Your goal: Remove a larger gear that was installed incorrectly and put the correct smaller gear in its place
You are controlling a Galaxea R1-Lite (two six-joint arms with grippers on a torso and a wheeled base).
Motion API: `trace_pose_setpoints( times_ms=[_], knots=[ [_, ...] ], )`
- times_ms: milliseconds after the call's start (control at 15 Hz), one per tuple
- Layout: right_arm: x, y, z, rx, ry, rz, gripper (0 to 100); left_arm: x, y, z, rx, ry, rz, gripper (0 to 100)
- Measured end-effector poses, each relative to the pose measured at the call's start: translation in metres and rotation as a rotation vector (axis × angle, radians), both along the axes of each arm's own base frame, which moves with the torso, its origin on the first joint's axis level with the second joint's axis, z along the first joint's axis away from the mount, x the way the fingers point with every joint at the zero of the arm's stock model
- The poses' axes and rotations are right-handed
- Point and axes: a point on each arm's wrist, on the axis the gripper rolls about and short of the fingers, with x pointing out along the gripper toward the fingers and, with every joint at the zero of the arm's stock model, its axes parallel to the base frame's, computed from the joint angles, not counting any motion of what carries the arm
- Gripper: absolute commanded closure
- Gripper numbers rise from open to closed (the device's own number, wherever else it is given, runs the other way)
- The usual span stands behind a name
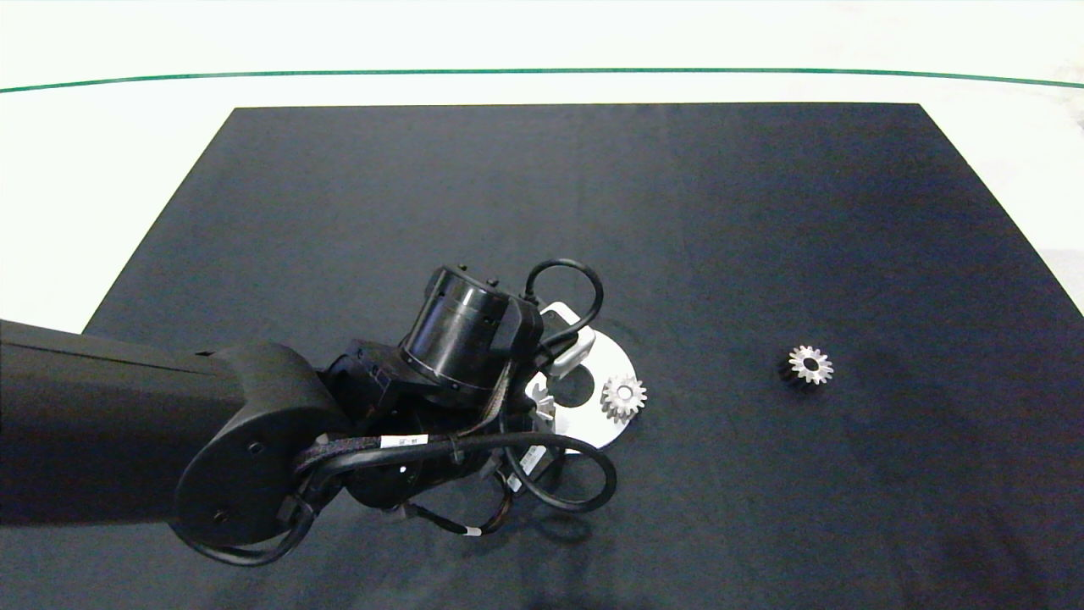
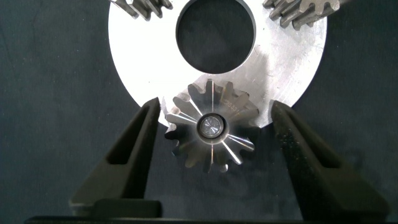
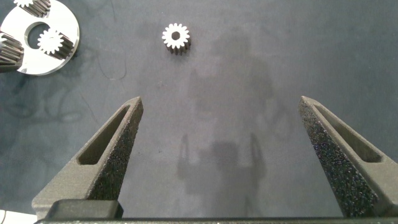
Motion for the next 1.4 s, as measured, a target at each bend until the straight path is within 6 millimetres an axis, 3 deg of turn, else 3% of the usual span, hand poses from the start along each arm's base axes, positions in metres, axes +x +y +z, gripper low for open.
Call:
trace_pose_setpoints(
  times_ms=[1400],
  knots=[
    [-0.0015,-0.0001,-0.0007,0.0,-0.002,0.0,0,-0.0002,-0.0006,-0.0034,0.007,0.006,-0.002,75]
  ],
)
